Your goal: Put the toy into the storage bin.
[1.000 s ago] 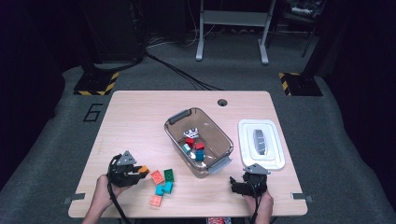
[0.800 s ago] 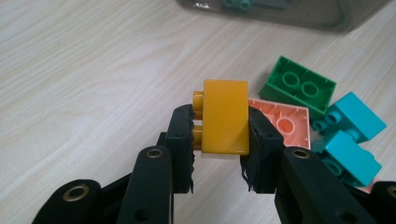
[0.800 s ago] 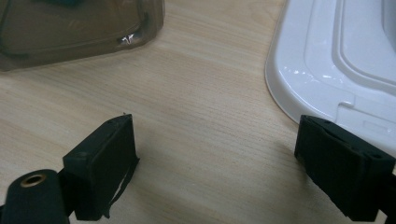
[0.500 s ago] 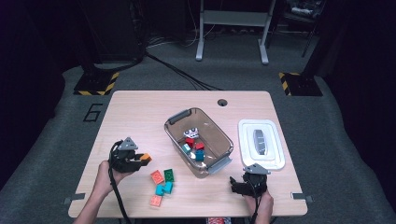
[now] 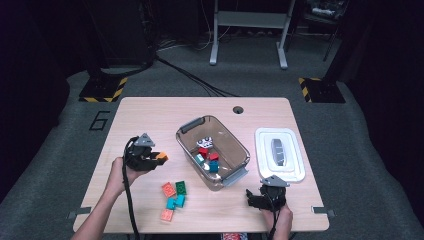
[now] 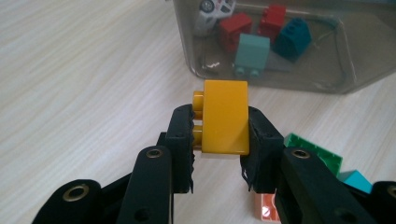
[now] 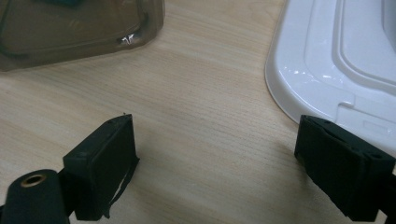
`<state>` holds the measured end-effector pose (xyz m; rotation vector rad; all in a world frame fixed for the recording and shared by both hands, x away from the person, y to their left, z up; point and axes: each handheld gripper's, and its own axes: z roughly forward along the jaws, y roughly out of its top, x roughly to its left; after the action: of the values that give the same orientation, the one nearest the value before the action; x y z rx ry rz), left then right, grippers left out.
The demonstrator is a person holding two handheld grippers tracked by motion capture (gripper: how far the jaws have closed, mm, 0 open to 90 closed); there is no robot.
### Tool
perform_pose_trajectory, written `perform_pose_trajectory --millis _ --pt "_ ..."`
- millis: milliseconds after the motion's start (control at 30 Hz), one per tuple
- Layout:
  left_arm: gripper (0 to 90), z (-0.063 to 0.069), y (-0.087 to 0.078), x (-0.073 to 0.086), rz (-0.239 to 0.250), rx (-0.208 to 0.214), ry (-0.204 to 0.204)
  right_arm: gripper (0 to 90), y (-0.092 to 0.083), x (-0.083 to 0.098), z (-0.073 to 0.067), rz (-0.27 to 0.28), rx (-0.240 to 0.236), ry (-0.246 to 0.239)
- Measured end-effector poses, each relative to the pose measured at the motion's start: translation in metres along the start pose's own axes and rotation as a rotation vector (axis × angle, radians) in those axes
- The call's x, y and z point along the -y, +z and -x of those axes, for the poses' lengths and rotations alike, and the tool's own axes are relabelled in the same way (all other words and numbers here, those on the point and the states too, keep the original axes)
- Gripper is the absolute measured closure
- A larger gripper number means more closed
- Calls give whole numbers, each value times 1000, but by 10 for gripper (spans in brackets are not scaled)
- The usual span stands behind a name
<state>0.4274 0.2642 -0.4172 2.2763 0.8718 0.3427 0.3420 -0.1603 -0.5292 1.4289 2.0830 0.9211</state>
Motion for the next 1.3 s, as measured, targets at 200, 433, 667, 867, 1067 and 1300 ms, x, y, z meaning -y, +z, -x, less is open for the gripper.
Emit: perform_pose_trajectory --millis 200,433,667,867,1067,1300 --pt "671 -4 -4 -23 15 -11 16 117 0 0 0 0 0 0" --pt "670 -7 -13 -47 34 -20 22 117 0 0 0 0 0 0" --pt "670 -7 -14 -66 52 -22 21 117 0 0 0 0 0 0" --pt "670 -2 -6 -82 54 -16 28 117 0 0 0 0 0 0" --pt "669 5 3 -95 38 -7 53 117 0 0 0 0 0 0" --pt "667 11 19 -98 -5 4 57 117 0 0 0 0 0 0"
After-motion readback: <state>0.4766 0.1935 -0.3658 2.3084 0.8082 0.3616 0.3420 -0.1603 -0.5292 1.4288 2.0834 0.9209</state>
